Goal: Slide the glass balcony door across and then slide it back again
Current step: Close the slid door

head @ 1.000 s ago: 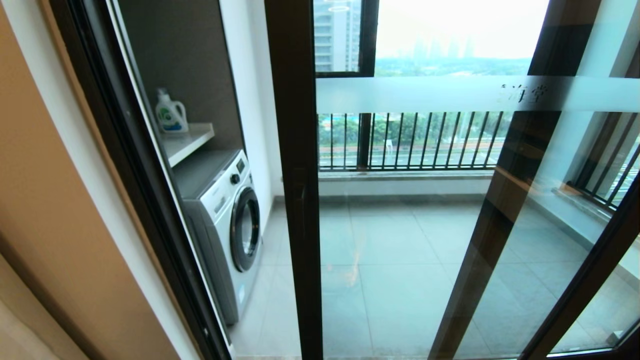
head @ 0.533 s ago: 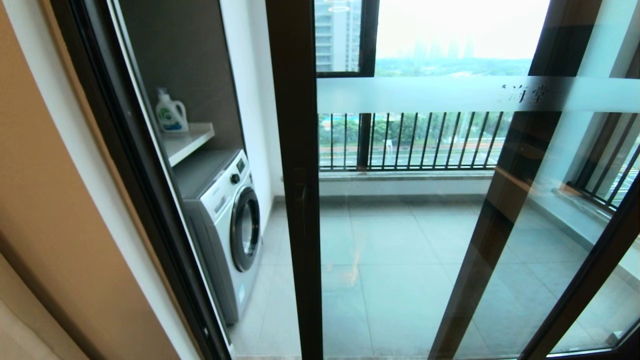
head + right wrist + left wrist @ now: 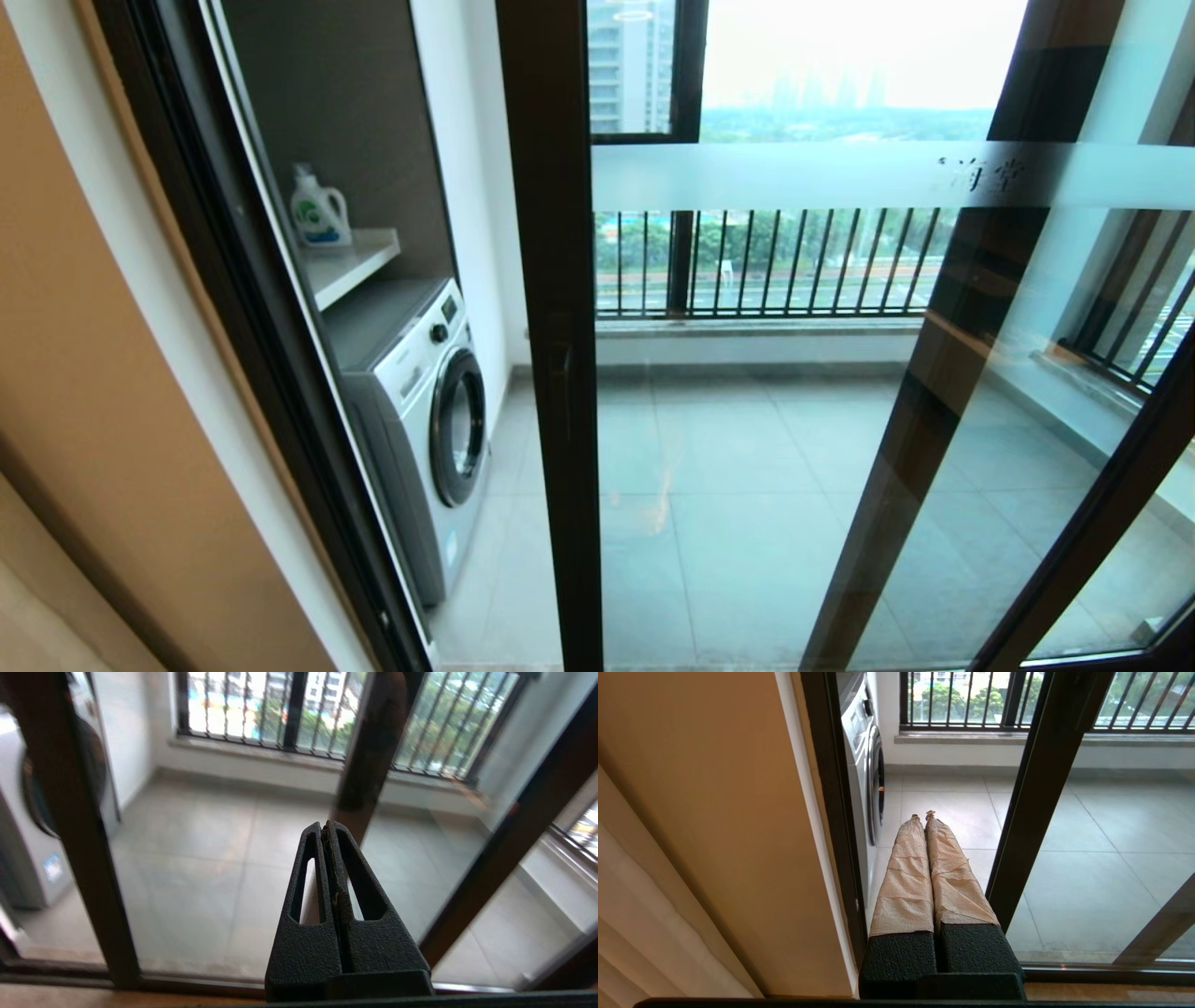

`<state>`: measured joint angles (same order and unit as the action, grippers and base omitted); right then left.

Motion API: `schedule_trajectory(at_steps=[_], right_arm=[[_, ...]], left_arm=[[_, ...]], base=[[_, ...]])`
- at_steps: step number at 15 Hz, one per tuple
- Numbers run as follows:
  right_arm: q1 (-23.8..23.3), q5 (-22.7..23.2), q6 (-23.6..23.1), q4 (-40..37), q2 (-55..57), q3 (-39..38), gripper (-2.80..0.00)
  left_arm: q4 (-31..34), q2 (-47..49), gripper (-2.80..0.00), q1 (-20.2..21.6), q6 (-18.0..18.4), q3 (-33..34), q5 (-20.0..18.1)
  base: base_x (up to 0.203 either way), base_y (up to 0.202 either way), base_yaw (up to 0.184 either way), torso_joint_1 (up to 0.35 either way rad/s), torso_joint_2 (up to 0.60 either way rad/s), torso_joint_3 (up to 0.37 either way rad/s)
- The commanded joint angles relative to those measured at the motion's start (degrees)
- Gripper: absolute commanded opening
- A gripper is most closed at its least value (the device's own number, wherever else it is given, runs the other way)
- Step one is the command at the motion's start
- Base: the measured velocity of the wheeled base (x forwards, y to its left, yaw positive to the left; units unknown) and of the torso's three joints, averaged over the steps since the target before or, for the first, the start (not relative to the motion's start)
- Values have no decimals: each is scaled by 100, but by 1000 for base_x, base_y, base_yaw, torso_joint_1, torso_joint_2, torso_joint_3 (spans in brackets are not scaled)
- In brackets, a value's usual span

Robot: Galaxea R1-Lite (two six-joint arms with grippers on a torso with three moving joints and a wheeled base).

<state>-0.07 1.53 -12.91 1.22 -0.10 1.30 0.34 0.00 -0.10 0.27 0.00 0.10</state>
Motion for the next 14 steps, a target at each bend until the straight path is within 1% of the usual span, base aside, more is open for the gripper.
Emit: schedule_trajectory(at_steps=[1, 2, 3, 5, 10, 12, 13, 14], right_arm=[[5, 144, 526, -103, 13, -166, -280], [7, 80, 882, -323, 20, -79, -280], [7, 58, 930, -368, 11, -59, -280], [7, 49, 999, -324, 10, -77, -280], [7, 49, 1001, -324, 10, -77, -280], [7, 49, 1001, -324, 10, -77, -280], [7, 49, 1001, -324, 10, -77, -280], [7, 49, 1001, -324, 10, -77, -280]], left_arm=[[1, 9, -280, 1, 0, 9, -1], [1, 9, -280, 1, 0, 9, -1], [1, 9, -280, 1, 0, 9, -1], [1, 9, -280, 1, 0, 9, -1], [1, 9, -280, 1, 3, 9, -1], [-9, 9, -280, 1, 274, 1, -1], [10, 9, -280, 1, 279, 9, -6], [-67, 9, -280, 1, 169, 9, 1]], base=[[0, 0, 0, 0, 0, 0], [0, 0, 0, 0, 0, 0], [0, 0, 0, 0, 0, 0], [0, 0, 0, 0, 0, 0], [0, 0, 0, 0, 0, 0], [0, 0, 0, 0, 0, 0], [0, 0, 0, 0, 0, 0], [0, 0, 0, 0, 0, 0]])
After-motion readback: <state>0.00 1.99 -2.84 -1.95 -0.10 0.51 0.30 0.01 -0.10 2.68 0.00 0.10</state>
